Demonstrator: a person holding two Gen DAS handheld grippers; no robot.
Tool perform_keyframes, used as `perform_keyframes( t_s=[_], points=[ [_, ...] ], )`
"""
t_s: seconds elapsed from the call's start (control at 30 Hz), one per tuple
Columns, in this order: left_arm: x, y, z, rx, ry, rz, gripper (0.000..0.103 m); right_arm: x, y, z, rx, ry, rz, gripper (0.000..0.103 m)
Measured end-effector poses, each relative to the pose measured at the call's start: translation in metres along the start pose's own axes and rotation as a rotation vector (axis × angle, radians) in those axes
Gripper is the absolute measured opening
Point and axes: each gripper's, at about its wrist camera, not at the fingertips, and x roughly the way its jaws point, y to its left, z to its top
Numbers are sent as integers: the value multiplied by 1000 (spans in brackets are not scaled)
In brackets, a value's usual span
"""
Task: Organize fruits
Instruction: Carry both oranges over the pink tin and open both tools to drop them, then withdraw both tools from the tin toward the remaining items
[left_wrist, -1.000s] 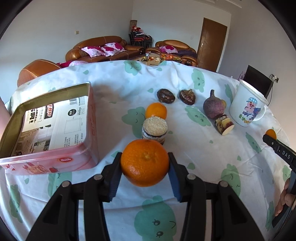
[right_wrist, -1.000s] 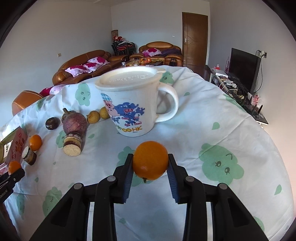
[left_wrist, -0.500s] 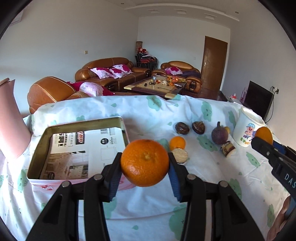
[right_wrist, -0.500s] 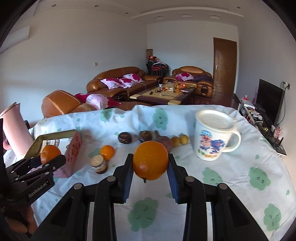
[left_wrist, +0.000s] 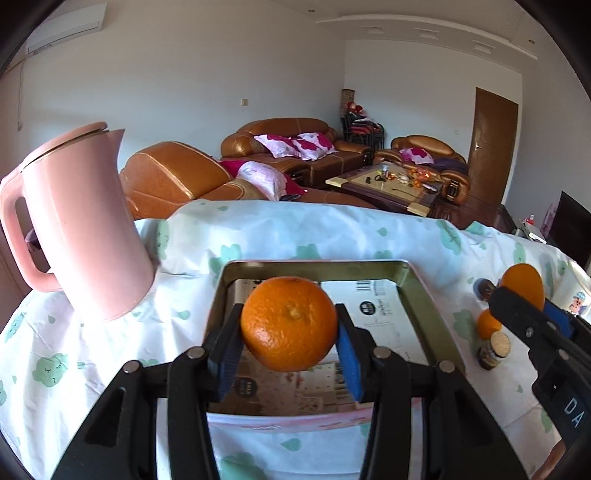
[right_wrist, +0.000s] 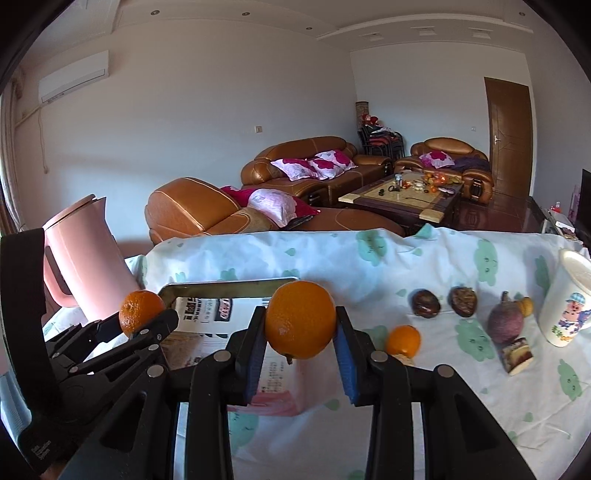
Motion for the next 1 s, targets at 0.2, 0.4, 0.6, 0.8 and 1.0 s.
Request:
perform_keyframes(
  t_s=[0.2, 0.4, 0.6, 0.8, 1.0],
  points=[
    [19, 12, -4, 4, 43, 85, 48, 38, 28, -3, 49, 56, 96, 37],
    [28, 5, -11, 62, 68, 148, 48, 55, 33, -14, 60, 107, 157, 37],
    [29, 2, -15, 81, 68, 143, 48, 63, 27, -21, 74, 129, 167, 38],
    [23, -1, -15, 85, 28, 153, 75, 55, 25, -17, 71, 105, 183, 55],
    [2, -9, -13, 121, -115, 236, 103, 35, 27, -13, 31, 6, 129, 74]
  ],
)
